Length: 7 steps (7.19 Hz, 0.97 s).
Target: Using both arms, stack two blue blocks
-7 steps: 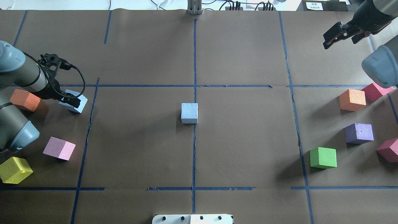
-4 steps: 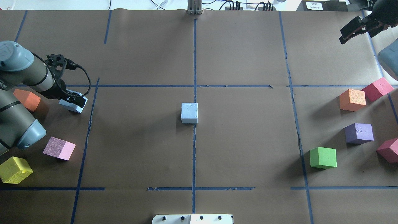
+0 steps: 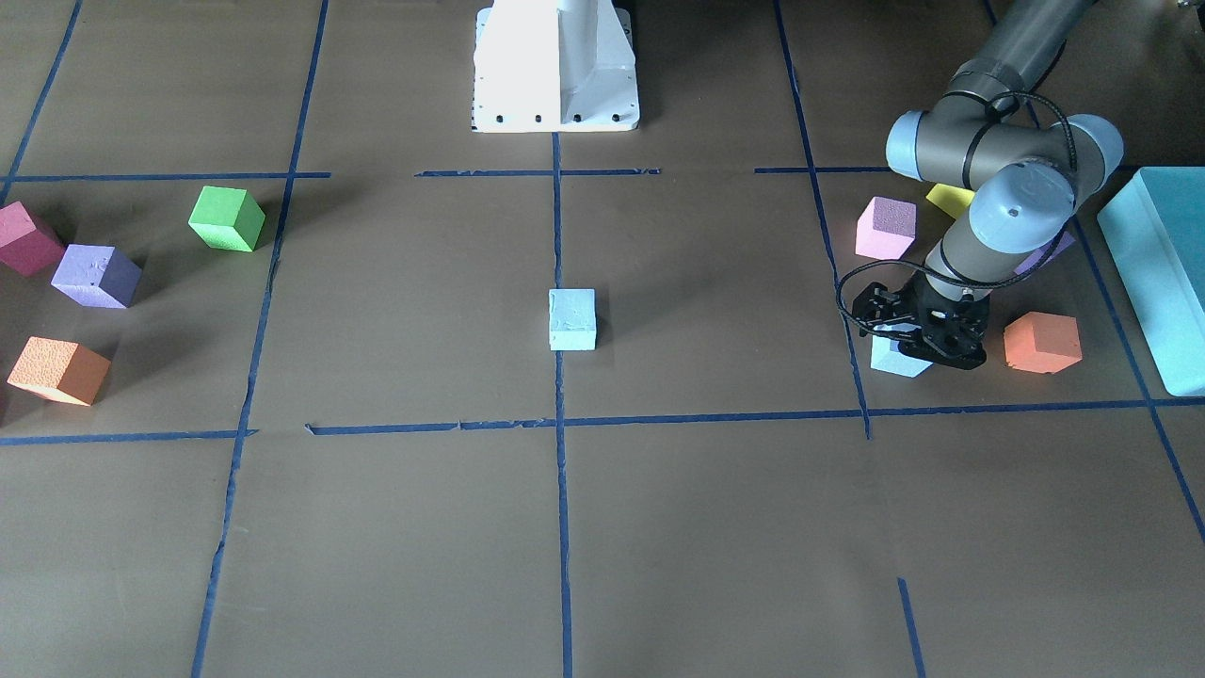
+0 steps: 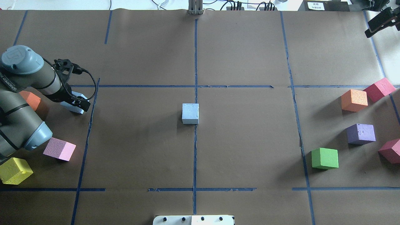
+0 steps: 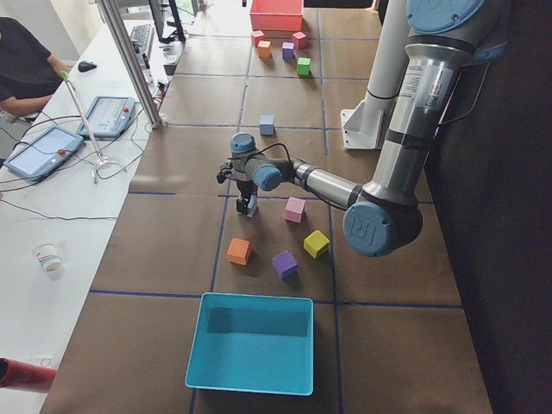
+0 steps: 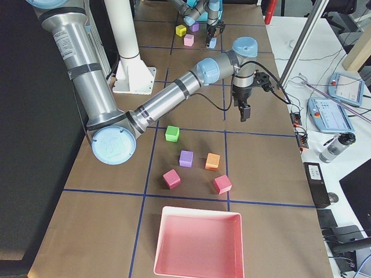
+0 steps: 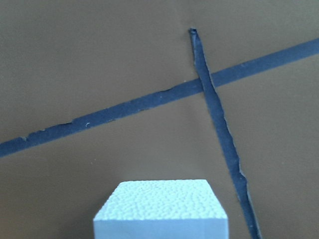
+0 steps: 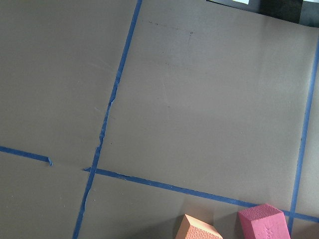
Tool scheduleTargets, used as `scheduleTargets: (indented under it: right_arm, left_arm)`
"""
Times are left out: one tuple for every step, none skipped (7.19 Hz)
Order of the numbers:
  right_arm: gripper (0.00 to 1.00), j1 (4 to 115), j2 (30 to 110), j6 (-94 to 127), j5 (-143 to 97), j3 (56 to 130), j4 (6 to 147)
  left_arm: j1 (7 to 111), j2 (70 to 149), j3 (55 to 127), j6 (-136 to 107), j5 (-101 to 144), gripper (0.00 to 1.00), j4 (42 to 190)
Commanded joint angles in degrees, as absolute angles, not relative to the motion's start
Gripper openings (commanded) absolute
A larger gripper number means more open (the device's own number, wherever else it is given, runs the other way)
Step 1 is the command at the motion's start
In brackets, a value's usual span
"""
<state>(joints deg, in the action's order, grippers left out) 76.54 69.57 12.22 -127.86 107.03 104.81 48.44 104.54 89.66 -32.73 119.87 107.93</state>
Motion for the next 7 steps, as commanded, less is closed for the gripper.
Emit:
scheduleTargets:
  right_arm:
    - [1.0, 77.4, 69.7, 11.6, -128.0, 107.0, 105.0]
    - [1.0, 77.5, 69.9, 10.8, -128.0, 106.8, 105.0]
    - [1.0, 78.6, 70.6, 9.0, -128.0, 106.4, 105.0]
    - [1.0, 79.7, 71.2, 4.4, -127.9, 105.8, 106.1]
    - [1.0, 81.9, 73.4, 1.4, -128.3, 105.6, 106.9]
    - [1.0, 84.0, 76.7, -2.2, -131.2, 104.9, 106.6]
    - [1.0, 87.4, 78.7, -7.0, -133.2, 102.7, 106.5]
  left_arm:
    - [48.6, 104.2, 90.2, -33.0, 120.0, 0.34, 107.9]
    - [49.0, 104.0, 90.3, -33.2, 122.8, 0.05, 107.9]
    - [51.0, 104.2, 91.4, -33.6, 126.2, 0.0, 107.1]
    - [53.4, 104.5, 92.7, -33.6, 128.5, 0.0, 104.3]
    - [54.6, 106.2, 96.3, -33.6, 129.5, 0.0, 97.0]
    - [54.5, 110.8, 100.2, -36.0, 129.1, 0.0, 87.1]
    - [54.3, 115.6, 101.8, -40.7, 129.0, 0.0, 81.5]
